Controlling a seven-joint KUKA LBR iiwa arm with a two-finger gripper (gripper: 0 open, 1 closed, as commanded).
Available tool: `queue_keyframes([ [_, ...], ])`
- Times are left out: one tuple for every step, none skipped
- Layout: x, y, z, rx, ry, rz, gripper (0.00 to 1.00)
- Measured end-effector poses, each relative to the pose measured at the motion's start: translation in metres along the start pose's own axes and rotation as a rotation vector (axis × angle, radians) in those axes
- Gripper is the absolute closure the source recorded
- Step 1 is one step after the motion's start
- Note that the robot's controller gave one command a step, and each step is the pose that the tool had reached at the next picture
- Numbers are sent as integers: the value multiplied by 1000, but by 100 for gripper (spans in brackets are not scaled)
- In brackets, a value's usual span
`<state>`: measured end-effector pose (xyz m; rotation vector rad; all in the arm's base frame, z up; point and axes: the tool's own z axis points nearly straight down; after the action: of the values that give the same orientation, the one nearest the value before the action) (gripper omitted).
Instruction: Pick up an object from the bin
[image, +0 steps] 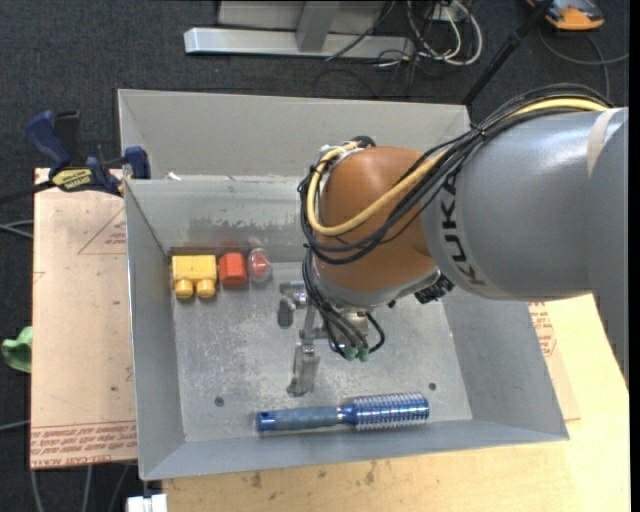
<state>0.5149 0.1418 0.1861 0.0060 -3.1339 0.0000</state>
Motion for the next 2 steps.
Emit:
queue_keyframes([
  [24, -39, 113, 0, -6, -137, 0],
  [24, -38, 111, -1, -7, -139, 100],
])
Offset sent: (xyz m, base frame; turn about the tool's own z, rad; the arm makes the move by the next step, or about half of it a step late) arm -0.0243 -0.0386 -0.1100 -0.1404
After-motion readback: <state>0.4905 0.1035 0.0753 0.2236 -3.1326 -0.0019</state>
